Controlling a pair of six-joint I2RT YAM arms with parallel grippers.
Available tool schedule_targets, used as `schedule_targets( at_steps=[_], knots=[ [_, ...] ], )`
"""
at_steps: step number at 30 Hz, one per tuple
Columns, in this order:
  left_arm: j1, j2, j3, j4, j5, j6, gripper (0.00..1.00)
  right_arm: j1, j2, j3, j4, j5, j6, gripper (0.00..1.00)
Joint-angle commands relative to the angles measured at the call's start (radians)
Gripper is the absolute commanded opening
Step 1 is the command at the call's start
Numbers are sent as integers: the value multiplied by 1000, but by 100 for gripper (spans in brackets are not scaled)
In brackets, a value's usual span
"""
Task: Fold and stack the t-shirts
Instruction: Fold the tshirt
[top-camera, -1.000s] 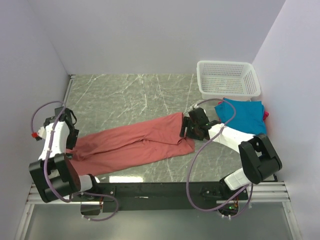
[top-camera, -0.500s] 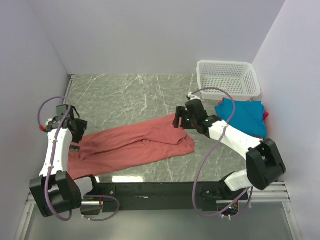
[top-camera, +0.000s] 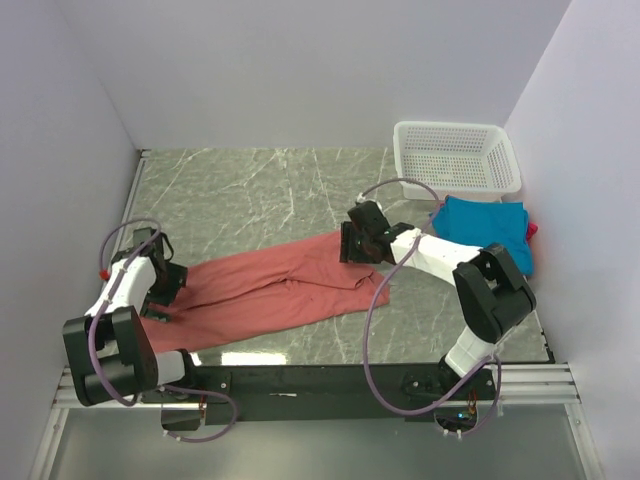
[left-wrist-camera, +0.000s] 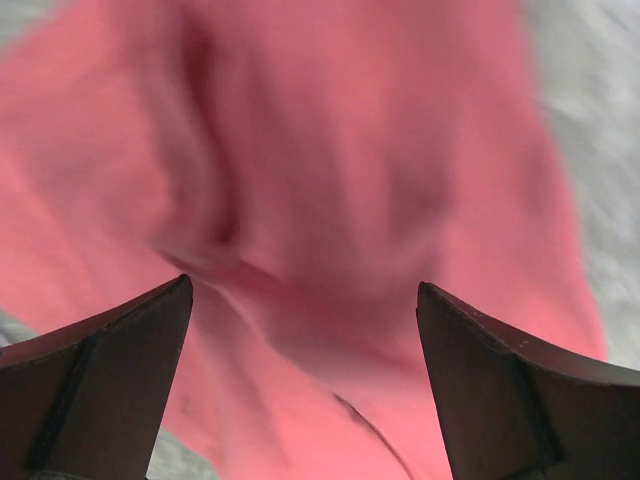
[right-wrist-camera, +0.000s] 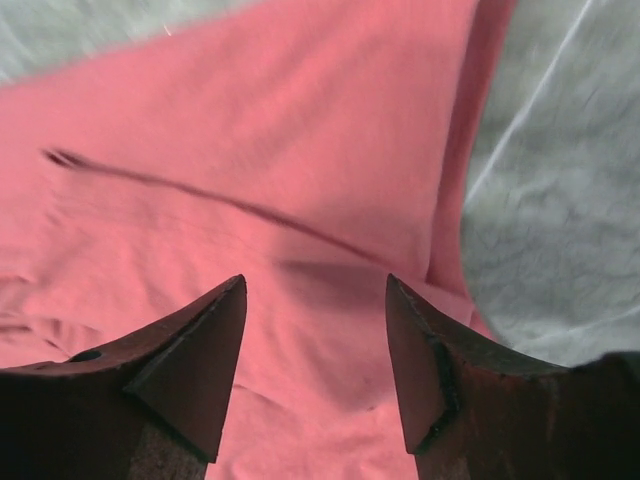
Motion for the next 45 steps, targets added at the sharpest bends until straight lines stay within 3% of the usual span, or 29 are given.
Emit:
schedule_targets(
  at_steps=[1, 5, 8, 12, 15, 20, 25, 29, 31, 33, 35, 38, 41, 45],
  knots=[
    [79, -2, -26, -19, -81, -27, 99, 19, -17, -45, 2, -15, 33, 64],
    [103, 24, -23, -68, -117, -69, 99, 27, -25, -83, 2, -12, 40, 62],
    [119, 32, -28, -73, -97, -63, 99, 32, -37, -92, -4, -9, 42, 56],
    [125, 0, -19, -80, -92, -63, 100, 45, -95, -103, 8, 4, 41, 21],
    [125, -46, -3, -80, -79, -55, 99, 61, -134, -109, 14, 17, 24, 1],
    [126, -126, 33, -112, -97, -56, 100, 84, -175, -124, 45, -35, -30, 0],
    [125, -215, 99, -166, -135, -78, 99, 99, -122, -13, 33, -69, -50, 0],
    [111, -216, 121, -16, 100, 86, 100, 99, -68, 18, -1, -57, 43, 0],
    [81, -192, 94, 85, 185, 91, 99, 99, -71, -22, 14, -74, 66, 0],
    [-20, -149, 75, 148, 248, 74, 99, 101, -93, -72, 29, -107, 100, 0],
    [-187, -101, 101, 151, 209, 43, 99, 105, -112, -107, 39, -124, 125, 0],
    [-297, 20, 162, 108, 167, 49, 100, 111, -123, -166, 28, -138, 148, 0],
    [-326, 110, 130, 120, 182, 89, 100, 110, -99, -198, 23, -146, 159, 0],
    [-331, 211, 37, 163, 251, 115, 100, 81, 4, -113, -29, -123, 125, 0]
  ],
)
